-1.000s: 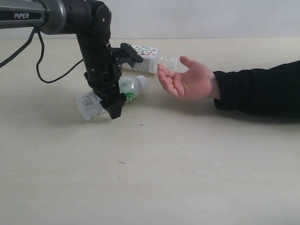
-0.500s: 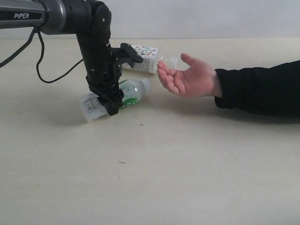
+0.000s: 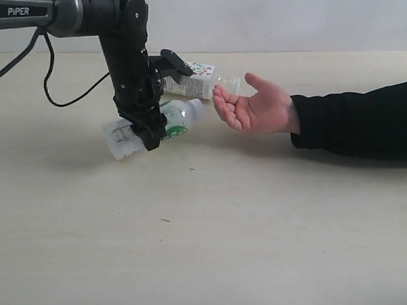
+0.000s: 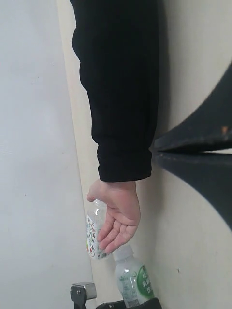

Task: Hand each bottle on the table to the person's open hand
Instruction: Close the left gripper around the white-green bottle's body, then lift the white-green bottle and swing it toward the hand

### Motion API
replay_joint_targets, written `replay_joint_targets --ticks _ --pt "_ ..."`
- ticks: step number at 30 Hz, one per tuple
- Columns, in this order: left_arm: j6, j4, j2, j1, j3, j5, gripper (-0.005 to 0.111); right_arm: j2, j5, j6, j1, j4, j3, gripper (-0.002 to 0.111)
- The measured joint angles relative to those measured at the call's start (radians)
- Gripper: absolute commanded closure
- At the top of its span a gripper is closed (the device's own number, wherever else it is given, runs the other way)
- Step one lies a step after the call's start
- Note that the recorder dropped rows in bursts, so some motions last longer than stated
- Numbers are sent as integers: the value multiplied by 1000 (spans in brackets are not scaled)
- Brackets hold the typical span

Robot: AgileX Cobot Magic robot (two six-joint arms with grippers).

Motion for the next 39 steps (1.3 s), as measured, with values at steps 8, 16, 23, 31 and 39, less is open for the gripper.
replay_joint_targets --ticks 8,16,23,31,39 --pt "-93 0 -73 0 0 14 107 0 0 0 0 0 0 108" --pt "-213 0 -140 0 0 39 107 0 0 0 0 0 0 108" --pt "-320 -2 -186 0 0 58 107 0 0 0 0 0 0 108" --pt "-633 -11 -209 -92 0 51 107 0 0 0 0 0 0 108" --pt "-956 -61 -209 -215 -146 -11 107 0 0 0 0 0 0 108"
